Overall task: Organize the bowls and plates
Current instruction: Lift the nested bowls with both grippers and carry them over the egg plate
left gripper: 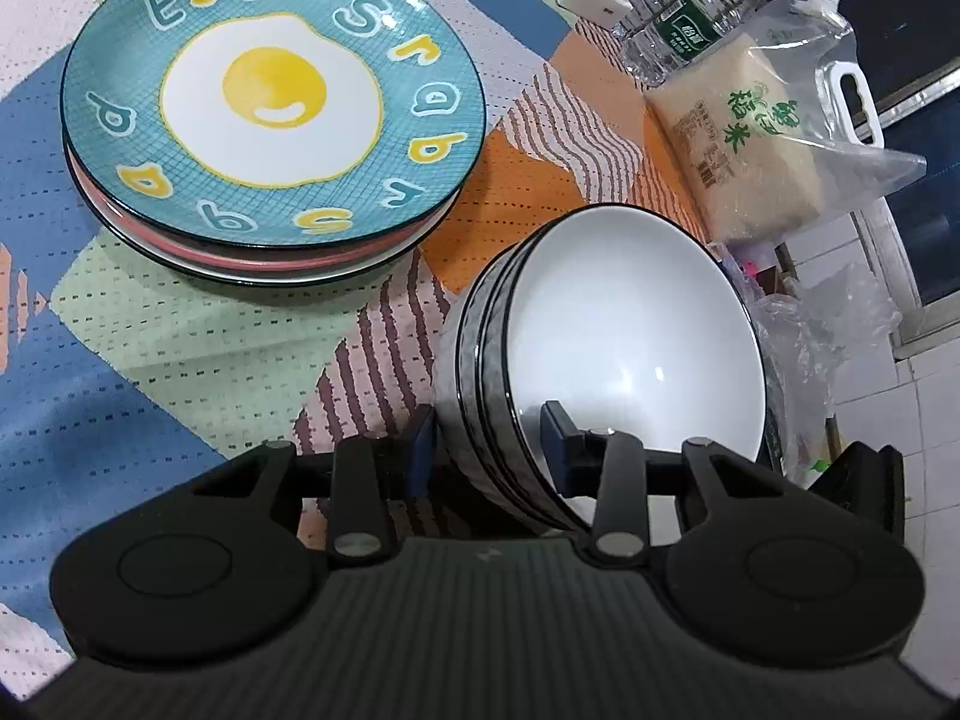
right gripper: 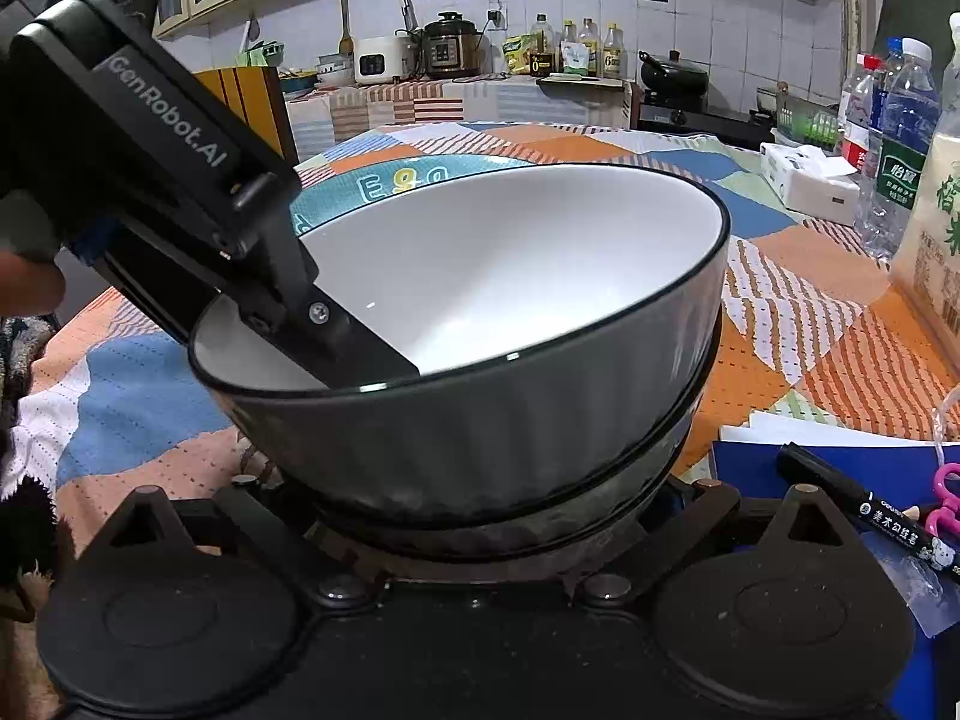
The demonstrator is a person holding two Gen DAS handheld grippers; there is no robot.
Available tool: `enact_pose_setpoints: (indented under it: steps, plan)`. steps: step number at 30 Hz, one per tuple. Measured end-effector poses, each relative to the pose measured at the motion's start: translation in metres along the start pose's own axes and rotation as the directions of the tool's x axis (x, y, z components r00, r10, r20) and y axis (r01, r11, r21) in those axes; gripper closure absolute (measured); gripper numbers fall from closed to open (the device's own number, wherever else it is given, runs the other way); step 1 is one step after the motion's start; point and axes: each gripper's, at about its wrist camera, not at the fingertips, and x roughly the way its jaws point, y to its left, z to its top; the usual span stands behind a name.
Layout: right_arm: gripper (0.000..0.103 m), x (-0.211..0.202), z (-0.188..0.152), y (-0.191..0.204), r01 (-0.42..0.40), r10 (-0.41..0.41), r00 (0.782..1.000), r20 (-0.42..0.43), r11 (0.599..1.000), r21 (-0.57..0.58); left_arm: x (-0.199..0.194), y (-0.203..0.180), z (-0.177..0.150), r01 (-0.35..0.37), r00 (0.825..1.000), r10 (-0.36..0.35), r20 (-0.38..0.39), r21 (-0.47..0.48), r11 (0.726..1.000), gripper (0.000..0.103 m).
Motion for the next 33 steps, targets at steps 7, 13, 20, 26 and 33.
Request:
enact_pose_setpoints:
  steps: [7,13,20,26,33]
  plan:
    - [0.003,-0.016,-0.001,0.011,0.002,-0.003,0.999,0.047,1.000,0.018,-0.024,-0.010,-0.006,-0.016,1.000,0.015,0.017,0.063,0.998,0.067]
    - [0.003,-0.026,0.019,0.026,0.005,-0.005,0.996,0.084,1.000,0.000,-0.056,-0.015,0.003,-0.028,0.999,0.026,0.022,0.093,0.995,0.067]
    - [0.003,-0.017,0.056,0.041,-0.036,0.043,0.988,0.147,0.998,-0.049,-0.099,-0.014,0.024,-0.094,0.994,0.088,0.061,0.111,0.989,0.065]
    - [0.003,0.008,0.094,0.048,-0.074,0.086,0.979,0.184,0.995,-0.072,-0.126,-0.006,0.057,-0.133,0.990,0.126,0.068,0.112,0.985,0.065]
    - [0.003,0.044,0.126,0.051,-0.062,0.069,0.977,0.201,0.997,-0.042,-0.128,0.010,0.100,-0.157,0.985,0.145,0.095,0.136,0.978,0.065]
